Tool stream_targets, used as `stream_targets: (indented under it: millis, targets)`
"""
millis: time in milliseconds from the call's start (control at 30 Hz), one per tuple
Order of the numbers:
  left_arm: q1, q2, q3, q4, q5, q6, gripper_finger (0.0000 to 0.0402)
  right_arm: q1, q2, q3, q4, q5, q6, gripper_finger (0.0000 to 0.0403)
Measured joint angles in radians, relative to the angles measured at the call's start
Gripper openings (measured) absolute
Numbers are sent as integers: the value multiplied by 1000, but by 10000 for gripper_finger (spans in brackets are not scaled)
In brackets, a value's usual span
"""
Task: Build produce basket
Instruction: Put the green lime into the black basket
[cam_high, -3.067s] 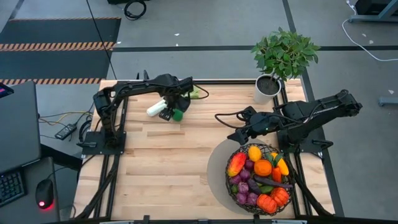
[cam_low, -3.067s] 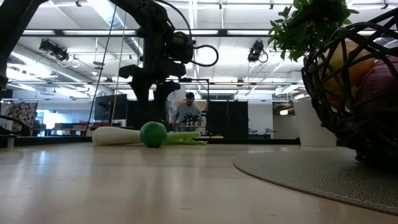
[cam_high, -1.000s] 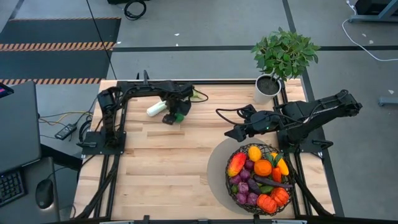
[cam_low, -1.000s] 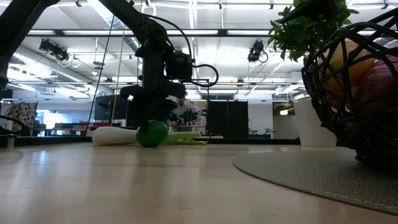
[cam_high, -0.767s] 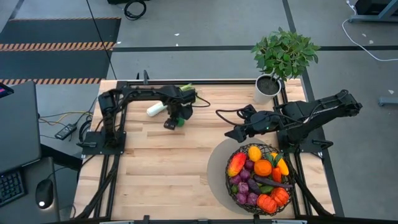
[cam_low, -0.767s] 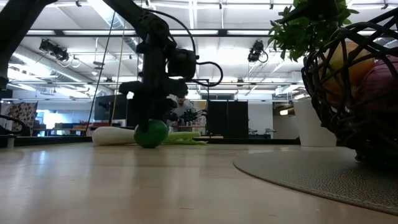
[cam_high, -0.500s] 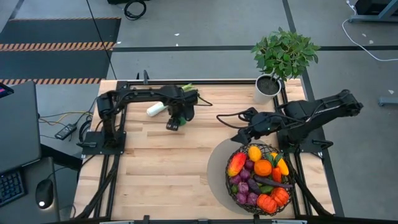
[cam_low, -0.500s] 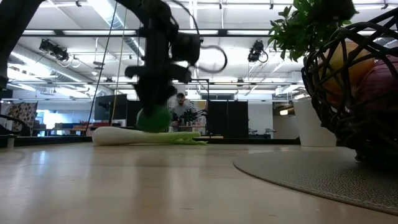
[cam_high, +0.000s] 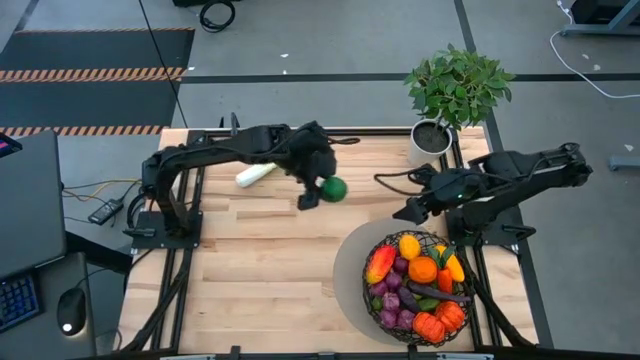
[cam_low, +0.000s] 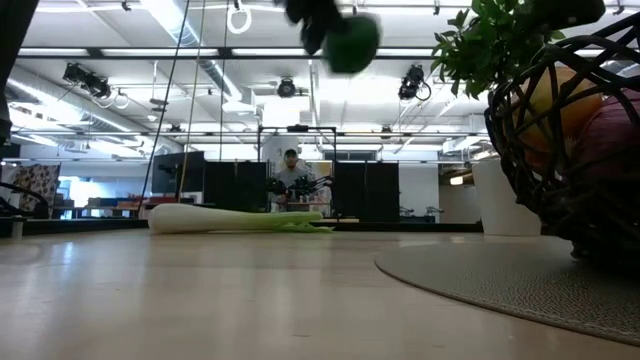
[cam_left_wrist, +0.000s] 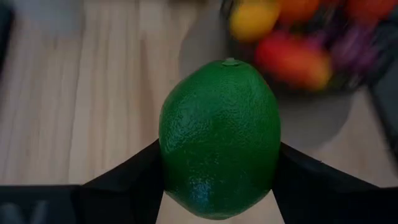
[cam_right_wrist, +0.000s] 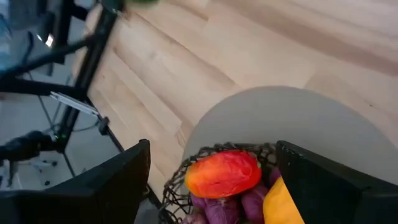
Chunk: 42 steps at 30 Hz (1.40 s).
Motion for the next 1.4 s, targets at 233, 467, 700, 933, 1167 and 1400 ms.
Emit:
stream_targets:
  millis: [233,467,700,933,1167,1400]
  targets:
    - [-137,5,16,272,-96,-91,251,0,-43,0,82,150,14,348]
    - [-197,29,15,337,-245,-150,254,-2,40,0,382,186,-126,348]
    - [-199,29,14,327,-290,-219,254,-26,108,0,455,147,-162,349]
    - [-205,27,14,334,-305,-206,255,-72,167,0,447,91,-109,349]
    - [-205,27,12,320,-307,-162,259,-86,210,1,461,92,-109,348]
    - [-186,20,13,309,-310,-239,300,-114,212,1,430,102,-27,330]
